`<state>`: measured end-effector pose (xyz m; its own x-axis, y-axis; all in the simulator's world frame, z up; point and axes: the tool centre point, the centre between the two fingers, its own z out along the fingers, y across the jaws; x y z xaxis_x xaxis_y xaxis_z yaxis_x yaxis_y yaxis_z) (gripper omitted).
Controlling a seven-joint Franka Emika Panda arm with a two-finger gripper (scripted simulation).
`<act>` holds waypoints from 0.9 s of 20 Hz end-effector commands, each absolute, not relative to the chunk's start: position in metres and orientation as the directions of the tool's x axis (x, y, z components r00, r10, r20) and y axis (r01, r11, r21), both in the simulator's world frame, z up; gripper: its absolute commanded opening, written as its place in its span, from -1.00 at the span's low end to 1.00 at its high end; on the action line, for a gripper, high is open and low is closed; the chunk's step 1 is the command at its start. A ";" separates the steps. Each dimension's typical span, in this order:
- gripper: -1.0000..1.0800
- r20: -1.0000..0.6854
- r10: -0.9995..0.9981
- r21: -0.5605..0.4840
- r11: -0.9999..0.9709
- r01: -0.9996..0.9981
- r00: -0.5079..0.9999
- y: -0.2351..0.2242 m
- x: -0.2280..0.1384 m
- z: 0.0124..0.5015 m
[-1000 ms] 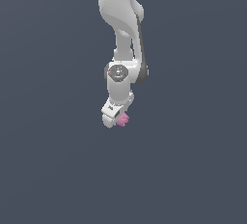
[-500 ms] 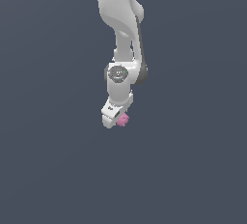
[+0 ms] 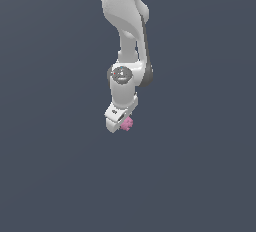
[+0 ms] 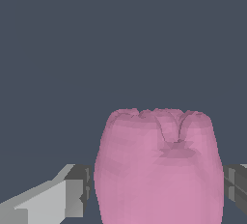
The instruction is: Pick up the object and move it to a goal position.
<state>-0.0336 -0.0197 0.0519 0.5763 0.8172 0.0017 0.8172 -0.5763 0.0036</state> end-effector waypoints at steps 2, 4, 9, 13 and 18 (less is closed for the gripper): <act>-1.00 0.002 0.817 0.005 -0.577 0.817 0.576 -0.022 -0.034 0.064; -1.00 0.002 0.817 0.004 -0.576 0.817 0.576 -0.024 -0.034 0.074; -1.00 0.002 0.818 0.004 -0.576 0.818 0.576 -0.031 -0.035 0.110; -1.00 0.002 0.818 0.003 -0.575 0.818 0.575 -0.038 -0.035 0.149; -1.00 0.003 0.818 0.002 -0.575 0.818 0.575 -0.049 -0.036 0.206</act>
